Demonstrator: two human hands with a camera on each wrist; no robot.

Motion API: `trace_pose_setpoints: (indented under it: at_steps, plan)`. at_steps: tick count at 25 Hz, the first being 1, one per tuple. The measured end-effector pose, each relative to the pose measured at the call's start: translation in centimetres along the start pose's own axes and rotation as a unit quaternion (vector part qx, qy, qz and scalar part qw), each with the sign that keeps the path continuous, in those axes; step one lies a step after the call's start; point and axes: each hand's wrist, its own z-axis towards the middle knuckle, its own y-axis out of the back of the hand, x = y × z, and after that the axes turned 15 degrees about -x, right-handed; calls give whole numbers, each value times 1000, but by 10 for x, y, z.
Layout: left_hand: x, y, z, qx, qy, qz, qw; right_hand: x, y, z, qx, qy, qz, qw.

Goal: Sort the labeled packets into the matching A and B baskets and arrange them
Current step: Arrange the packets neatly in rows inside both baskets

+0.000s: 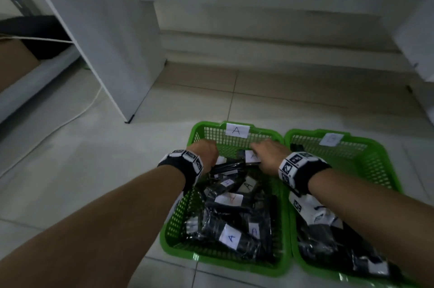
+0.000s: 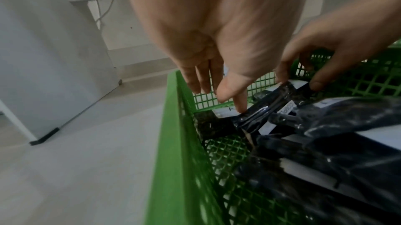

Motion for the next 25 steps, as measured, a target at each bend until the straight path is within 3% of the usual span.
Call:
trace_pose_setpoints:
  at_steps: [4, 9, 11, 13, 16, 21, 25]
  plan:
    - [5, -1, 24, 43, -59, 24, 997, 3, -3, 11, 16, -8, -27, 999]
    - [38, -5, 49, 3, -145, 18, 989, -2, -2, 22, -25, -10, -37, 999]
    - [50, -13, 50, 40, -157, 14, 987, -1, 2, 17, -9, -10, -49, 999]
    - [53, -20, 48, 49, -156, 13, 987, -3, 9, 9, 16, -17, -29, 999]
    - [51, -21, 46, 1, -151, 20, 988, -3, 18, -1, 34, -45, 18, 998]
    - [28, -21, 37, -62, -38, 74, 995, -5, 5, -2, -9, 25, -28, 999]
    - [10, -30, 26, -73, 6, 38, 997, -14, 1, 4, -54, 35, -28, 998]
